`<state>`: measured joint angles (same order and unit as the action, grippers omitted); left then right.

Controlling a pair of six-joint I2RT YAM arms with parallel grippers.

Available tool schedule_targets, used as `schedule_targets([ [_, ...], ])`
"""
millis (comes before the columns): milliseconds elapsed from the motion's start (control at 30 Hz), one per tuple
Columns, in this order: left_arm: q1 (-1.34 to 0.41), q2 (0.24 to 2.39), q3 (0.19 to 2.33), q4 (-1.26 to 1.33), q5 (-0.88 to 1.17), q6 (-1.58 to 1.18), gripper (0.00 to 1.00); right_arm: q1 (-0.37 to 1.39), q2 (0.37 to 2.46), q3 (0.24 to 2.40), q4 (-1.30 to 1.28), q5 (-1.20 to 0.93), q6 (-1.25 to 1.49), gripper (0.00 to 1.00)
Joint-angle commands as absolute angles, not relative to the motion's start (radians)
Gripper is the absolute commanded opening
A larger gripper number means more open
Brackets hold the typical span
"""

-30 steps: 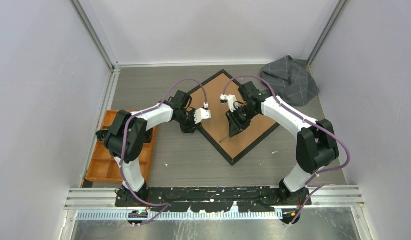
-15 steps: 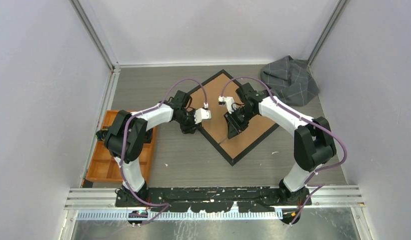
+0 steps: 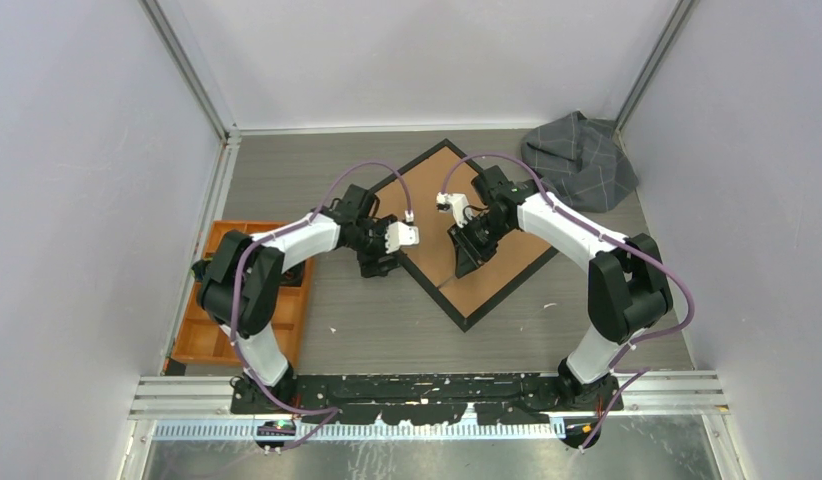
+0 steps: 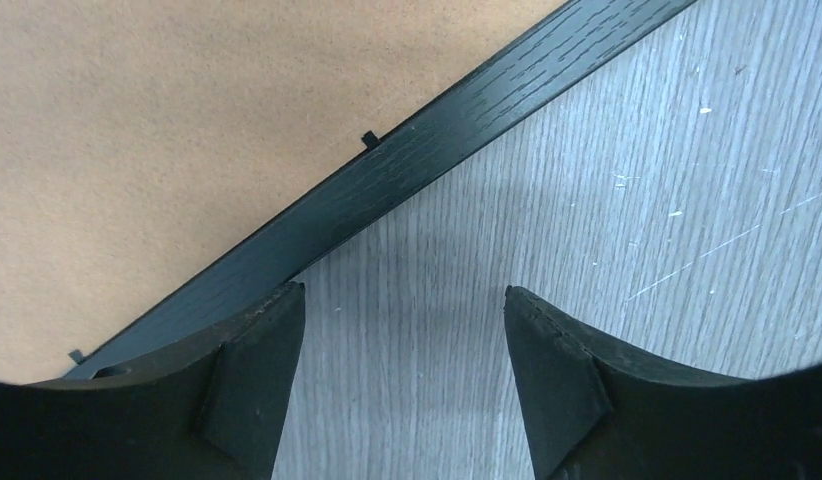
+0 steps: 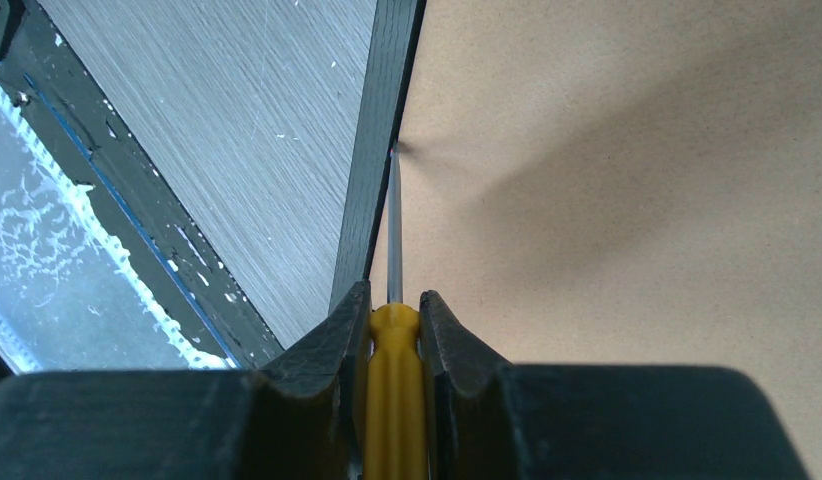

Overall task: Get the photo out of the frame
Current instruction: Release the photo frame item from the photo frame.

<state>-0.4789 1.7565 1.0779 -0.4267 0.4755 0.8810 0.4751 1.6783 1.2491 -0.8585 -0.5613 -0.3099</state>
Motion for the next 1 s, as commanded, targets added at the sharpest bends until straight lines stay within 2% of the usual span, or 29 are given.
schedule_targets([
  [0, -0.489, 1.689, 1.063, -0.35, 0.531, 1.003, 0.75, 0.498, 1.695, 1.261, -0.909, -0.601, -0.322, 0.01],
  [267, -0.503, 1.694, 1.048, -0.322, 0.546, 1.227, 0.81, 0.498, 1.692, 1.256, -0.913, -0.608, -0.327, 0.01],
  [567, -0.505, 1.844, 1.152, -0.415, 0.464, 1.283, 0.74, 0.498, 1.669, 1.246, -0.901, -0.611, -0.312, 0.01],
  [667, -0.506, 1.869, 1.172, -0.434, 0.45, 1.275, 0.65, 0.511, 1.654, 1.24, -0.893, -0.596, -0.307, 0.01],
  [800, -0.512, 1.909, 1.23, -0.514, 0.425, 1.235, 0.43, 0.542, 1.613, 1.219, -0.844, -0.522, -0.268, 0.01],
  [967, -0.539, 1.956, 1.294, -0.607, 0.373, 1.11, 0.36, 0.617, 1.563, 1.198, -0.794, -0.397, -0.203, 0.01],
])
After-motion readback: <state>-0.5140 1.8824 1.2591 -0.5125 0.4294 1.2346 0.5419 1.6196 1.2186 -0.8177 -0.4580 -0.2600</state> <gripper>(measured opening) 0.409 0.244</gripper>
